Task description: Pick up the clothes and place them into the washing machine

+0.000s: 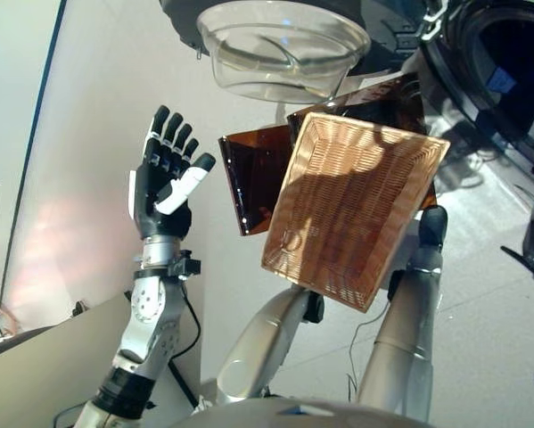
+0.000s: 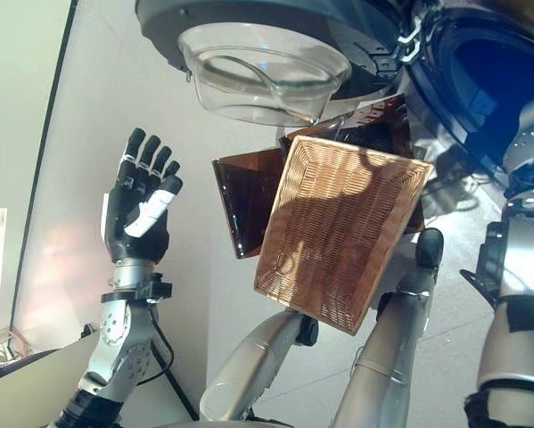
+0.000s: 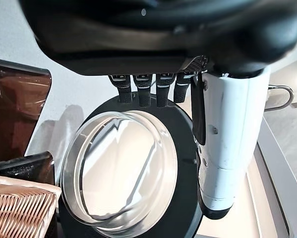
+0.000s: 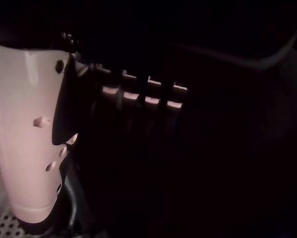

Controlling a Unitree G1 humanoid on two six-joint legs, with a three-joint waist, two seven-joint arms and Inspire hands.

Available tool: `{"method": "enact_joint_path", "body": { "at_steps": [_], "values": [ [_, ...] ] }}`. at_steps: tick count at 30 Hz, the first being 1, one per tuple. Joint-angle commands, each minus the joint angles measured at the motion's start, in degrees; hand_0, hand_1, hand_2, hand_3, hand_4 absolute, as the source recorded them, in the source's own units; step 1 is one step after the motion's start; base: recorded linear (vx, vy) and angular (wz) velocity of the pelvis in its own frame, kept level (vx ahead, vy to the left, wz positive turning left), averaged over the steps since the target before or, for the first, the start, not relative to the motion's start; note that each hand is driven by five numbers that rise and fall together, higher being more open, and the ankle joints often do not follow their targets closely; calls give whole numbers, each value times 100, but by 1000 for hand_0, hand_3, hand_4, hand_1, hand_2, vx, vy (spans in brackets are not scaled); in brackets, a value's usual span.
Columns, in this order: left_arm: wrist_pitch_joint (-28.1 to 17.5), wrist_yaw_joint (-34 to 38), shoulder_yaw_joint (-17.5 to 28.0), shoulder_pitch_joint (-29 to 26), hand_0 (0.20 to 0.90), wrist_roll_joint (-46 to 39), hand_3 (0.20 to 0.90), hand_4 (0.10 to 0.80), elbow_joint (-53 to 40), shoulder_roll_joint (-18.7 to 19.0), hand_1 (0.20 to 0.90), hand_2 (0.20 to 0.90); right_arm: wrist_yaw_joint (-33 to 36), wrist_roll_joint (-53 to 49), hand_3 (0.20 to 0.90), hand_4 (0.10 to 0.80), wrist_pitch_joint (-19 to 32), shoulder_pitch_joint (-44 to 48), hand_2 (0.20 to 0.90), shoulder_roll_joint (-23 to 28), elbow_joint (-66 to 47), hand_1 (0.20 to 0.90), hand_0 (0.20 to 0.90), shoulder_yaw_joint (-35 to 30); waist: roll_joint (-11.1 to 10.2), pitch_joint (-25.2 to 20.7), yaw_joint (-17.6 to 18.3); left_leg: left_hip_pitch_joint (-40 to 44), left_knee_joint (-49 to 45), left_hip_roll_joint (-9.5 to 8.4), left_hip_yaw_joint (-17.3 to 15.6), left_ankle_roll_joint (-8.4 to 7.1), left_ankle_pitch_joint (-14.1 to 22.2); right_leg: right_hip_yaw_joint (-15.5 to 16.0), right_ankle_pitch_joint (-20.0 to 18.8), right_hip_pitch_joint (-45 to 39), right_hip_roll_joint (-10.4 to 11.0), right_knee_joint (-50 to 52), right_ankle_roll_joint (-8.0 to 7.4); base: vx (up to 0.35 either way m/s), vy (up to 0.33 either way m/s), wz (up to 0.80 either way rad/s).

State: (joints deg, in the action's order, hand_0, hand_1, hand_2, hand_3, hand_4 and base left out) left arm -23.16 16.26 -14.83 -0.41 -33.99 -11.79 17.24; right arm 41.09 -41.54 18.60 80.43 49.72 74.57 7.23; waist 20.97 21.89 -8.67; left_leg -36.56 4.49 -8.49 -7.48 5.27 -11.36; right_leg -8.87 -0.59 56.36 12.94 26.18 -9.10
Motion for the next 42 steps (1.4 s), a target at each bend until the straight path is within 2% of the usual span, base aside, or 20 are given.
{"method": "enact_joint_path", "body": {
  "at_steps": [1, 10, 14, 23, 28, 34, 42],
  "values": [
    [-712, 115, 283, -96, 900, 223, 900, 800, -868, 93, 900, 900, 5, 435, 900, 800, 247, 667, 900, 445, -149, 900, 900, 880, 255, 48, -145, -100, 17, 135, 33, -641, 211, 47, 154, -208, -353, -477, 430, 0, 0, 0],
    [-715, 137, 274, -138, 900, 254, 900, 800, -871, 109, 900, 900, 335, 873, 900, 800, 57, 581, 900, 332, -75, 900, 900, 861, 261, 51, -137, -73, 32, 153, 56, -671, 192, 101, 106, -326, -357, -606, 417, -18, 0, -1],
    [-702, 153, 295, -155, 900, 301, 900, 800, -852, 161, 900, 900, 664, 1764, 900, 800, -377, 588, 900, 353, -15, 900, 900, 1198, 256, 29, -156, -66, 34, 154, 80, -676, 176, 107, 75, -354, -362, -656, 412, -7, 2, 1],
    [-699, 176, 335, -301, 900, 385, 900, 800, -841, 216, 900, 900, 1296, 4695, 900, 800, -2428, 1093, 900, 529, 755, 900, 900, 2895, 222, -37, -223, -99, 37, 137, 113, -682, 142, 124, -36, -421, -372, -771, 407, -35, 10, -1],
    [-687, 170, 413, -334, 900, 446, 900, 800, -842, 153, 900, 900, 1403, 5629, 900, 800, -3091, 1118, 900, 571, 791, 900, 900, 3363, 199, -25, -209, -93, 43, 127, 134, -688, 131, 128, -88, -448, -379, -792, 407, -26, 1, 1],
    [-728, 140, 453, -404, 900, 517, 900, 800, -766, 40, 900, 900, 1585, 6424, 900, 800, -3434, 841, 900, 506, 540, 900, 900, 3490, 195, -28, -193, -94, 43, 122, 122, -692, 118, 120, -109, -458, -388, -796, 404, 0, 0, 0],
    [-796, 136, 509, -487, 900, 553, 900, 800, -510, -199, 900, 900, 1648, 7264, 900, 800, -3629, -70, 900, 133, -77, 900, 900, 3094, 177, -47, -148, -40, 25, 130, 95, -695, 101, 112, -111, -539, -379, -812, 409, 3, 1, -1]
  ]
}}
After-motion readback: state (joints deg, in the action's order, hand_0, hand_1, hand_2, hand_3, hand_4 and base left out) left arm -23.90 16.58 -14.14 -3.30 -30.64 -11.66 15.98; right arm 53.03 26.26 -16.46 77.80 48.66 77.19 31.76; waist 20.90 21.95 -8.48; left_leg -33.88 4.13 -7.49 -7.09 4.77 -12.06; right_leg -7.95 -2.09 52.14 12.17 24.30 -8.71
